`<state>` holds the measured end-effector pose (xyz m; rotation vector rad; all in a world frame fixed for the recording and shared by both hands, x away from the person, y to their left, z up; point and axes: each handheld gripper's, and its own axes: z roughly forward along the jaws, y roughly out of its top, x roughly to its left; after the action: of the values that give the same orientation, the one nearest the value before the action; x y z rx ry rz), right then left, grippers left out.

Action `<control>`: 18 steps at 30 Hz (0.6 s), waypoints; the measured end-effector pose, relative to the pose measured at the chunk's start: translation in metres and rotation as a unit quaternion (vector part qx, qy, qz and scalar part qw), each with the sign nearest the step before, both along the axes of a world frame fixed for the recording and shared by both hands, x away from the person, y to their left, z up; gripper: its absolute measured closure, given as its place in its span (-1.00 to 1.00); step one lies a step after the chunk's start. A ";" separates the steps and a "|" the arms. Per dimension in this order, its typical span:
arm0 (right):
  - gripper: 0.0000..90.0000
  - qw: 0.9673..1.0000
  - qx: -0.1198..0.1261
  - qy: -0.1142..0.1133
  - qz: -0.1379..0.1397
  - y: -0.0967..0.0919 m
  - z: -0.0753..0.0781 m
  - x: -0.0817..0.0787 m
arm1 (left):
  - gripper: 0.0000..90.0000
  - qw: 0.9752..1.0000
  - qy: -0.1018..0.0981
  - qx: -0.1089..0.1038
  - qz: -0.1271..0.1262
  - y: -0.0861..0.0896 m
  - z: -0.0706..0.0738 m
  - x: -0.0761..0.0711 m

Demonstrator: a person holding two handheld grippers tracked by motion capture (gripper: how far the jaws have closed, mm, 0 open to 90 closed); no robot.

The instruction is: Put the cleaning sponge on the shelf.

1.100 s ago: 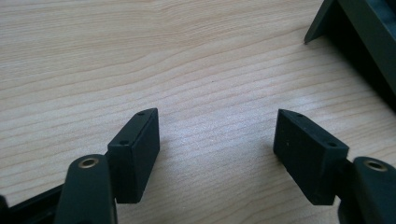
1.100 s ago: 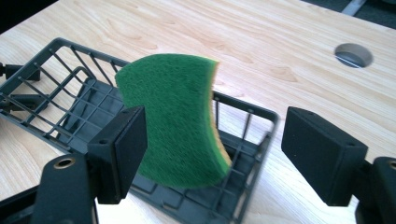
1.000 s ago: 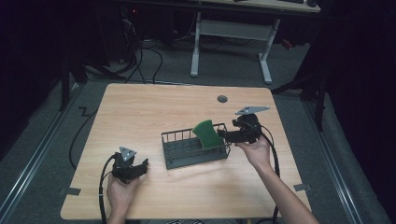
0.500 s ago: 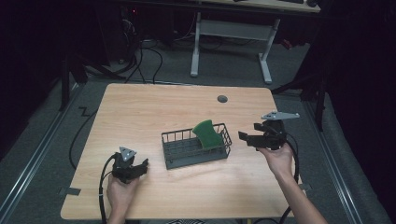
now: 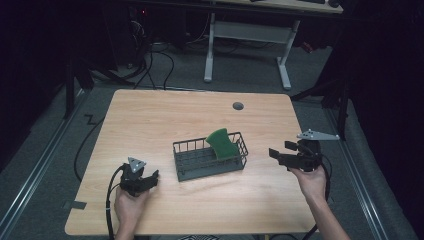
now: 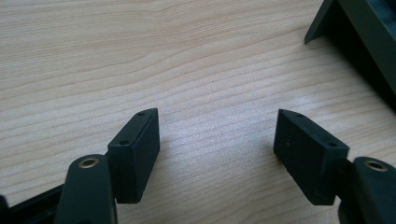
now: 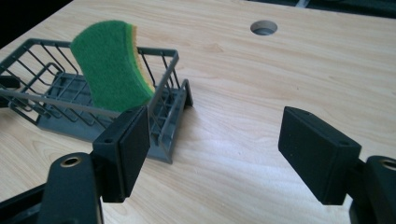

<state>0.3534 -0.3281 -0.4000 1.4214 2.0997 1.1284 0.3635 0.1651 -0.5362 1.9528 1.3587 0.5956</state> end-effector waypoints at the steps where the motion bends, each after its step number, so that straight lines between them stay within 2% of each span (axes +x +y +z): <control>1: -0.44 1.000 0.001 0.001 -0.003 -0.002 -0.002 -0.002 | -0.29 1.000 0.000 0.000 0.000 0.000 0.000 0.000; 18: -0.42 0.999 0.018 0.006 -0.037 -0.027 -0.035 -0.027 | -0.29 1.000 0.000 0.001 0.001 0.000 0.000 0.000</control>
<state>0.3265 -0.3556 -0.4355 1.5139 2.0264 1.1373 0.3634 0.1650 -0.5362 1.9530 1.3594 0.5983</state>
